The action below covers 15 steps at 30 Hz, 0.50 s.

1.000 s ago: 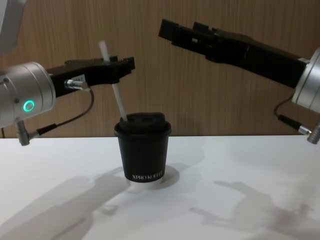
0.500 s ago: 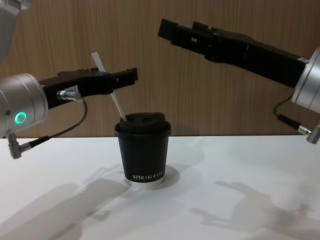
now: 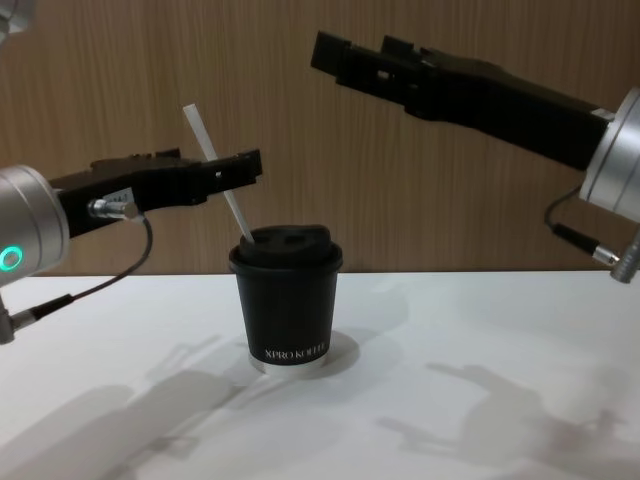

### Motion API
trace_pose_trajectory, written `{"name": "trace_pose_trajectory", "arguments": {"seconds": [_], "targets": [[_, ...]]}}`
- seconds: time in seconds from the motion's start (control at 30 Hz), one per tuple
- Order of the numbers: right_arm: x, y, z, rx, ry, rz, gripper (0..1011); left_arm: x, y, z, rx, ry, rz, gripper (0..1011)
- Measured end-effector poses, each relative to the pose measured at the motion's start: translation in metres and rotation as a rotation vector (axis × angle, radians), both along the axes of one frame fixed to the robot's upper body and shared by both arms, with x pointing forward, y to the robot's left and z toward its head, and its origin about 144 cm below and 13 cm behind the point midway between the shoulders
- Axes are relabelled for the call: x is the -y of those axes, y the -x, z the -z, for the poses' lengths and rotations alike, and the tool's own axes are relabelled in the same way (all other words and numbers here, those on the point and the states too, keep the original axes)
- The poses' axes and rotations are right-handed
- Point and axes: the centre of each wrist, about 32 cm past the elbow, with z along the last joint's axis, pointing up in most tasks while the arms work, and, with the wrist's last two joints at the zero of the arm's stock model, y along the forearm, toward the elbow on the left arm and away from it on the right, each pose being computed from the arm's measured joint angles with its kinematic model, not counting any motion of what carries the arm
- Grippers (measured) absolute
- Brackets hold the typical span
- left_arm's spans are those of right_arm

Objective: Pick up the straw with one hand, pass it to the other hand, and insert it into the cup.

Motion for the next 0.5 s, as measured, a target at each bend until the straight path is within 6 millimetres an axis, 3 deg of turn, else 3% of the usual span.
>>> {"name": "trace_pose_trajectory", "arguments": {"seconds": [0.5], "targets": [[0.006,0.016,0.004,-0.026,0.067,0.056,1001,-0.008,0.022,0.006,-0.009,0.024,0.006,1000]]}}
